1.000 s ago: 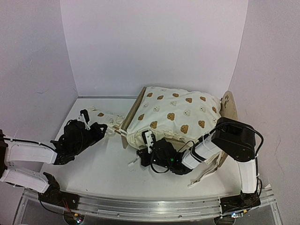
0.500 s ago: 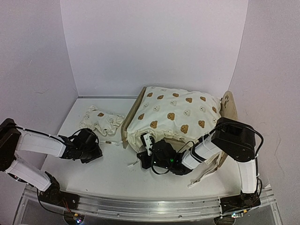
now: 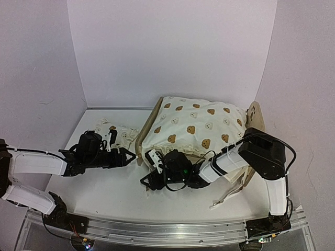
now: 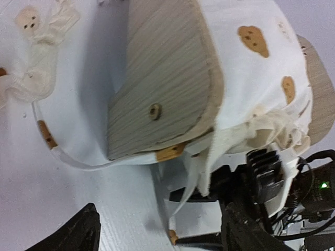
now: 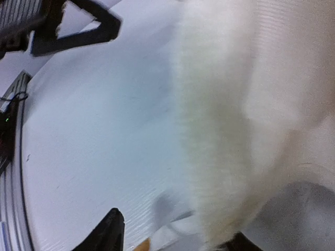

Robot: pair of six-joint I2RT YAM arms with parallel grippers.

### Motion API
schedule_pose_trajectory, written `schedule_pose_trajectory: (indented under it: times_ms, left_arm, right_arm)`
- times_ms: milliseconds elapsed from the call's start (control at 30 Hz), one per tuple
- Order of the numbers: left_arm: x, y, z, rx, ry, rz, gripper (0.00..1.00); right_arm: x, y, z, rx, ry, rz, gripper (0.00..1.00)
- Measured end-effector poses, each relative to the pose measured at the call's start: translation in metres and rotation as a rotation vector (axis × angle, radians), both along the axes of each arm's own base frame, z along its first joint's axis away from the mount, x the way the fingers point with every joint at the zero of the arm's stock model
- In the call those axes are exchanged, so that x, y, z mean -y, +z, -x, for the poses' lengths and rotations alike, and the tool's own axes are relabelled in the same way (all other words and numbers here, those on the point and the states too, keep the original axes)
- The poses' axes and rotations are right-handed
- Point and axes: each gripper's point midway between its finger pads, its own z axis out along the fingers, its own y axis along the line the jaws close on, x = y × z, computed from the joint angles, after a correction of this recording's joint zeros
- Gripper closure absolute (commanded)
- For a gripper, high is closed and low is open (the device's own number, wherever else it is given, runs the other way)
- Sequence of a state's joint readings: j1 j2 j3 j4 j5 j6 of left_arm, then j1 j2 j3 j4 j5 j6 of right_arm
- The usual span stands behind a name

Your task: Set up the pet bed

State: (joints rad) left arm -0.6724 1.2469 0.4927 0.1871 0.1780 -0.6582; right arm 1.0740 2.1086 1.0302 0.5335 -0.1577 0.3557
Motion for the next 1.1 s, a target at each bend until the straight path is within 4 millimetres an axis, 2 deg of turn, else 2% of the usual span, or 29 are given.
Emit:
schedule_pose_trajectory:
  times_ms: [67, 133, 200, 267, 367, 467, 533, 600, 667, 767, 833, 867, 1000, 1100]
  left_arm:
    - [0.006, 0.011, 0.001, 0.031, -0.031, 0.039, 0.13]
    - [0.012, 0.017, 0.003, 0.042, -0.06, 0.071, 0.13]
    - [0.018, 0.019, 0.007, 0.036, -0.097, 0.093, 0.13]
    - [0.026, 0.015, 0.009, 0.019, -0.128, 0.099, 0.15]
    - [0.043, 0.005, 0.013, -0.018, -0.181, 0.09, 0.19]
    - [0.058, -0.001, 0.014, -0.029, -0.212, 0.083, 0.28]
    - [0.063, -0.007, 0.014, -0.032, -0.219, 0.07, 0.32]
    - [0.065, -0.015, 0.009, -0.03, -0.21, 0.048, 0.38]
    - [0.065, -0.023, 0.001, -0.029, -0.184, 0.02, 0.5]
    - [0.064, -0.03, -0.012, -0.016, -0.141, -0.015, 0.8]
    - [0.06, -0.031, -0.018, 0.002, -0.111, -0.033, 0.97]
    - [0.058, -0.031, -0.02, 0.012, -0.097, -0.044, 1.0]
    - [0.048, -0.025, -0.029, 0.064, -0.056, -0.088, 1.0]
    - [0.042, -0.016, -0.029, 0.089, -0.051, -0.113, 1.0]
  right_arm:
    - [-0.001, 0.003, 0.008, -0.033, 0.035, 0.009, 0.21]
    - [0.007, 0.004, 0.016, -0.071, 0.054, 0.071, 0.14]
    - [0.022, 0.011, 0.023, -0.096, 0.055, 0.146, 0.08]
    - [0.041, 0.028, 0.026, -0.088, 0.036, 0.21, 0.04]
    - [0.084, 0.073, 0.025, -0.021, -0.03, 0.29, 0.02]
    - [0.133, 0.122, 0.01, 0.051, -0.138, 0.355, 0.02]
    - [0.159, 0.142, -0.002, 0.079, -0.215, 0.415, 0.02]
    - [0.185, 0.154, -0.013, 0.091, -0.29, 0.498, 0.02]
    - [0.204, 0.156, -0.011, 0.081, -0.324, 0.58, 0.02]
    - [0.232, 0.147, 0.0, 0.041, -0.352, 0.709, 0.03]
    - [0.25, 0.14, 0.007, 0.01, -0.367, 0.785, 0.07]
    - [0.256, 0.138, 0.01, -0.002, -0.371, 0.811, 0.11]
    - [0.271, 0.127, 0.016, -0.039, -0.384, 0.874, 0.22]
    - [0.269, 0.12, 0.013, -0.031, -0.379, 0.9, 0.22]
